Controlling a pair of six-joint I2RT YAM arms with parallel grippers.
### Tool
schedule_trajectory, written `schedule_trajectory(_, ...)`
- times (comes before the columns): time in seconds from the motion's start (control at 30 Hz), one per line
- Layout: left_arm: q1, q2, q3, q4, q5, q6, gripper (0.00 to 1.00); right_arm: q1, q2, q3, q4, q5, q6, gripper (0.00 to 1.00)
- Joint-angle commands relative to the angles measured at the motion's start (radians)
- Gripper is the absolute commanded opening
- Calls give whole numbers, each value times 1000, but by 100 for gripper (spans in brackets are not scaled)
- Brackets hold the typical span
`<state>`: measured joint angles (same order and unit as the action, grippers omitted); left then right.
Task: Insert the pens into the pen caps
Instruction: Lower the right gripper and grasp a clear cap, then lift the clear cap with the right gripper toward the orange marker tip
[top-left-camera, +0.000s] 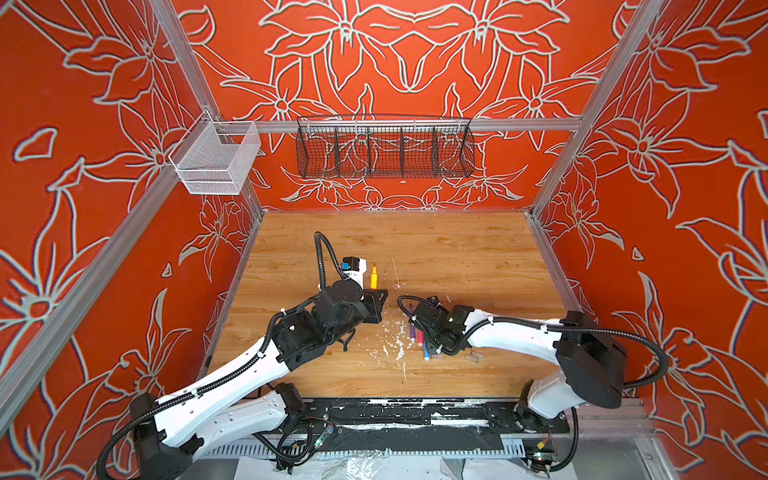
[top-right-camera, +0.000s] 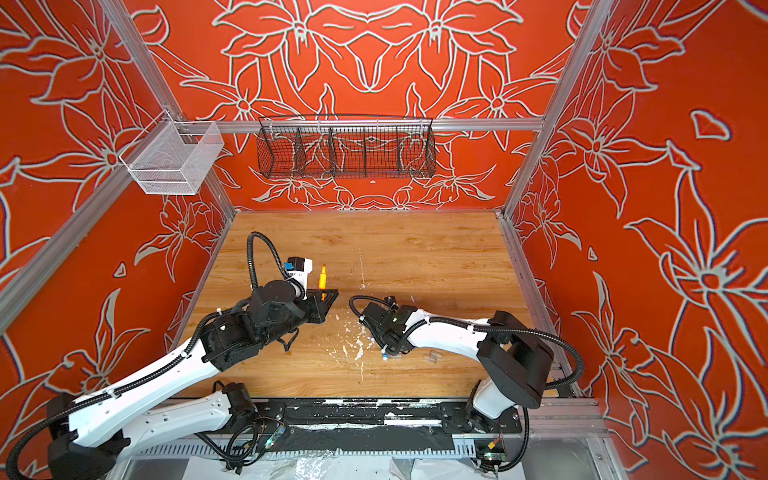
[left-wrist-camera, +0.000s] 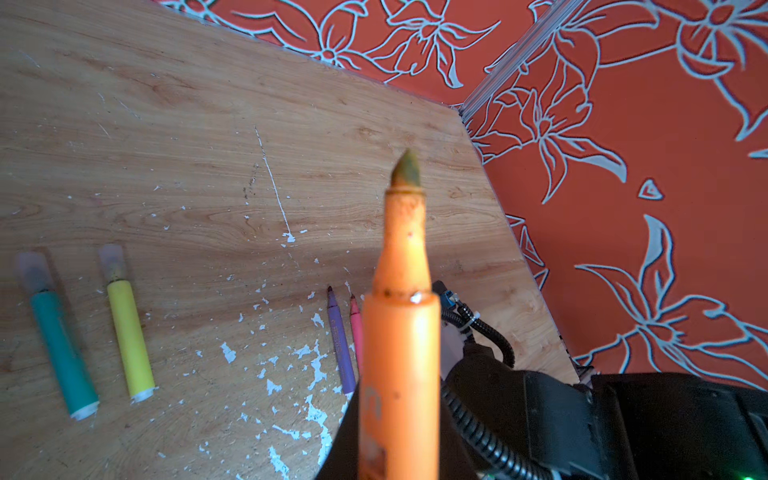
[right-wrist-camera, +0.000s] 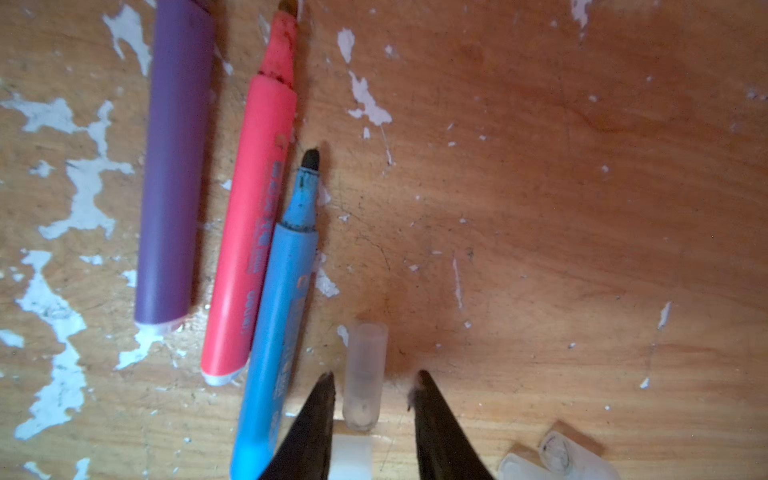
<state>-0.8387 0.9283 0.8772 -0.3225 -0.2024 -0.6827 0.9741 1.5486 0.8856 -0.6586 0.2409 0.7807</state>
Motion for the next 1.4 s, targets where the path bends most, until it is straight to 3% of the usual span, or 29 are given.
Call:
schedule_trajectory(0.0, -5, 4, 12, -4, -28, -20, 0, -8, 6, -11, 8, -19, -6, 35)
schedule_trajectory(0.37, -6, 5, 14, -5, -28, -17, 0, -29, 41, -40, 38, -66, 7, 26)
schedule_trajectory(1.0, -7, -12, -11, 35, -8, -5, 0, -60, 69, -92, 77, -82, 19, 26)
schedule_trajectory(1.37, -7, -1, -9, 40, -2, -9, 0, -62, 55, -104, 72, -71, 26, 10)
